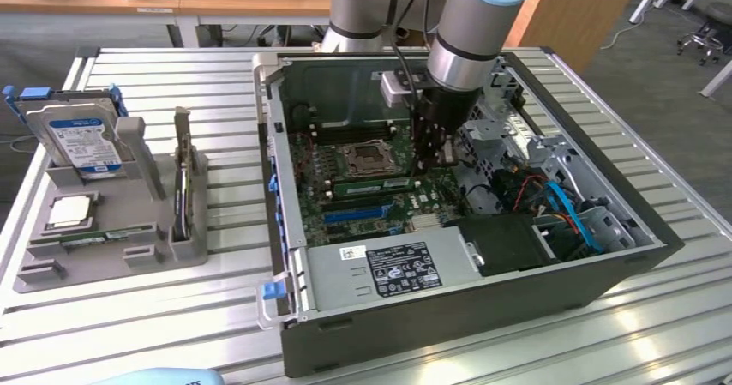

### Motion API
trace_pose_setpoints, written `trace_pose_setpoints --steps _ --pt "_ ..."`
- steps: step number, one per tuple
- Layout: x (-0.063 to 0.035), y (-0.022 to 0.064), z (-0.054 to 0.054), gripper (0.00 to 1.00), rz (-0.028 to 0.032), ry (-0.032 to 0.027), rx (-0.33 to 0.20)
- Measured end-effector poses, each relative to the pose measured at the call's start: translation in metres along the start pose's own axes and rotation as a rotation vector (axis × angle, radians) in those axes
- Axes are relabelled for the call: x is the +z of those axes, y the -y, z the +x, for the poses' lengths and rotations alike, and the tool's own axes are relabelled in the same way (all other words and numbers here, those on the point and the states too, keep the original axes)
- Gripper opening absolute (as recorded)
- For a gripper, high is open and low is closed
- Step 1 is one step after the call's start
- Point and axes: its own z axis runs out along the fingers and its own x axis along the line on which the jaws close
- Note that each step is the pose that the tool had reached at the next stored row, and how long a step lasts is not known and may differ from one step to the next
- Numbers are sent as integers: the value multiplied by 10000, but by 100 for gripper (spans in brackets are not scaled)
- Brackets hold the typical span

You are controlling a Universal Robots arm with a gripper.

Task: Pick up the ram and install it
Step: 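Press down the ram until it locks into place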

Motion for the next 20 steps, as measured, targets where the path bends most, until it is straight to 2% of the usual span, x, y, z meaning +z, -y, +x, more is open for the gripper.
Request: trace_pose_setpoints --steps 13,20 --pt "6 0 -21 10 0 1 1" --pt "53 1 -20 10 1 1 0"
